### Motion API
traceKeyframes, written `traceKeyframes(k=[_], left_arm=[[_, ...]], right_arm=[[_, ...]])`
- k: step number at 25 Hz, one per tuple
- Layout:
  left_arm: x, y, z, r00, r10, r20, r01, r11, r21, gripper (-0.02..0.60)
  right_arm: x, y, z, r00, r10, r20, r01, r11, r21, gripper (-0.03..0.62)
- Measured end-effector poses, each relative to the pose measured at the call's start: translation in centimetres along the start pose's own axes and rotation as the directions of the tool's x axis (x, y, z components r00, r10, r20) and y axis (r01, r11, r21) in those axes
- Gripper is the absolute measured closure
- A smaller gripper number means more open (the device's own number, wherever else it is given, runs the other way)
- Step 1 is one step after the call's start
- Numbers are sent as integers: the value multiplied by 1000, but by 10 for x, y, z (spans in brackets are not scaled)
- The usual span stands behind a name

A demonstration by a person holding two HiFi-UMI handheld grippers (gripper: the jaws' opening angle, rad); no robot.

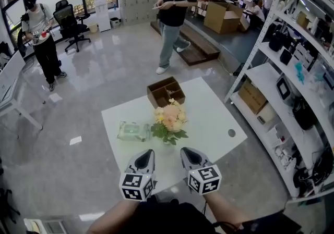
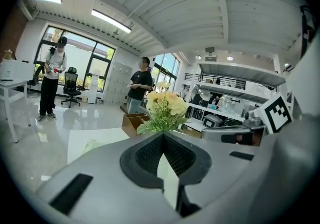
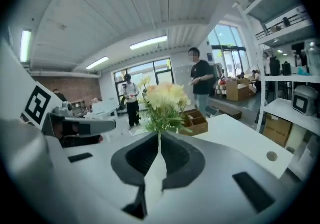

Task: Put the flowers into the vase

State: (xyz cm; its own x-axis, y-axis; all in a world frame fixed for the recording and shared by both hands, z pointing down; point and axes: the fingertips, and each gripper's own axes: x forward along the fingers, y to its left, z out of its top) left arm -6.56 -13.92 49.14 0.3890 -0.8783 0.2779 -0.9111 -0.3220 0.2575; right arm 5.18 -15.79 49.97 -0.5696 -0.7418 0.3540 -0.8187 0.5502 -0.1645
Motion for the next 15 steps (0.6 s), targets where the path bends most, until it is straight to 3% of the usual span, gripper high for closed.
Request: traceKeyframes(k=[3,7,15], left_arm=[[0,-8,7,1000,-10,22,9,1000,18,578],[-1,-17,15,999,-17,41,15,999,33,578],[-1,-27,17,999,-25,43,23,999,37,578]], right_arm=[[-18,-2,20,989,-41,139,39,999,21,585],[-33,-3,36,970,-82,228,75,996,37,589],[-40,-5,37,968,-73,239,65,997,41,591]])
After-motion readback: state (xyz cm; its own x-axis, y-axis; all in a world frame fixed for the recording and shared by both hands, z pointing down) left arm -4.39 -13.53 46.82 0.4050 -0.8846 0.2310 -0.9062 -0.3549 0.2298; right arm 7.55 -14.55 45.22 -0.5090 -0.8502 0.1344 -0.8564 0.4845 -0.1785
